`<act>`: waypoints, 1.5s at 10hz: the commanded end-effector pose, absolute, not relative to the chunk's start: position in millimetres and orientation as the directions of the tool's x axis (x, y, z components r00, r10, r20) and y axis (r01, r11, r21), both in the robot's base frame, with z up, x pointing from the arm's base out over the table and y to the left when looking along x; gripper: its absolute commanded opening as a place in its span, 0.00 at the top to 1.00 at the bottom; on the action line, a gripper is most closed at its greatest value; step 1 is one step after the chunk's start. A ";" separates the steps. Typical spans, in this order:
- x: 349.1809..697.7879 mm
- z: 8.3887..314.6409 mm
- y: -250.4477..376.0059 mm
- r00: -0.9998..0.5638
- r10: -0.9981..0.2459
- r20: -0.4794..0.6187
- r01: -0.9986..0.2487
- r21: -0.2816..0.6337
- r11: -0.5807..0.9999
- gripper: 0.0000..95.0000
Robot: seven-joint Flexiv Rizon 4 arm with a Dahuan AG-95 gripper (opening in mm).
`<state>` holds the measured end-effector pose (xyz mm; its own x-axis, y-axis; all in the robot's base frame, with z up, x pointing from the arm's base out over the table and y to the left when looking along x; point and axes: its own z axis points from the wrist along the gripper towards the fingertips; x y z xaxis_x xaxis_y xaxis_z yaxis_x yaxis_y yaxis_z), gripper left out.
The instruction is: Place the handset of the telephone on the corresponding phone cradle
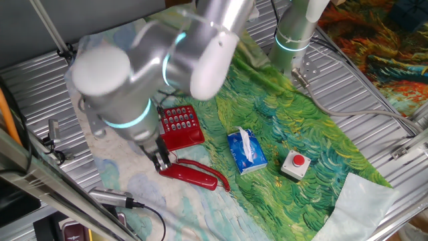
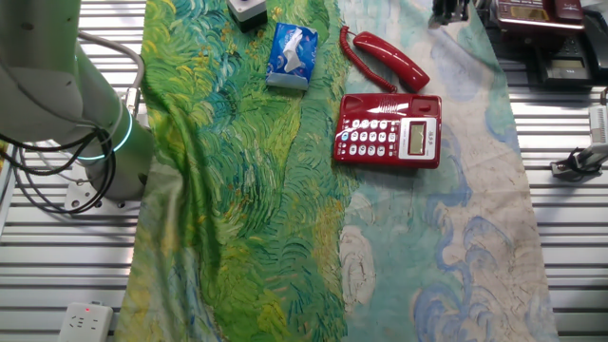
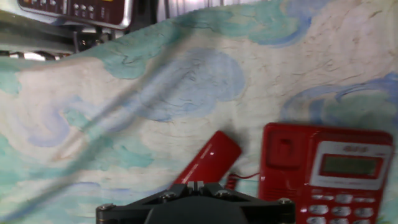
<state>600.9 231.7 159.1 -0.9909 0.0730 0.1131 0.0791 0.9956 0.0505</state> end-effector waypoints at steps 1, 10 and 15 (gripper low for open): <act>592.7 146.6 241.0 -0.990 0.097 0.099 0.103 0.056 0.993 1.00; 573.1 102.7 234.0 -0.995 0.099 0.027 0.100 0.062 0.993 1.00; 571.1 91.5 233.1 -0.995 0.101 0.012 0.102 0.060 0.993 1.00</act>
<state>572.2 234.2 90.5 -0.9947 0.1023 0.0105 0.1027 0.9926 0.0644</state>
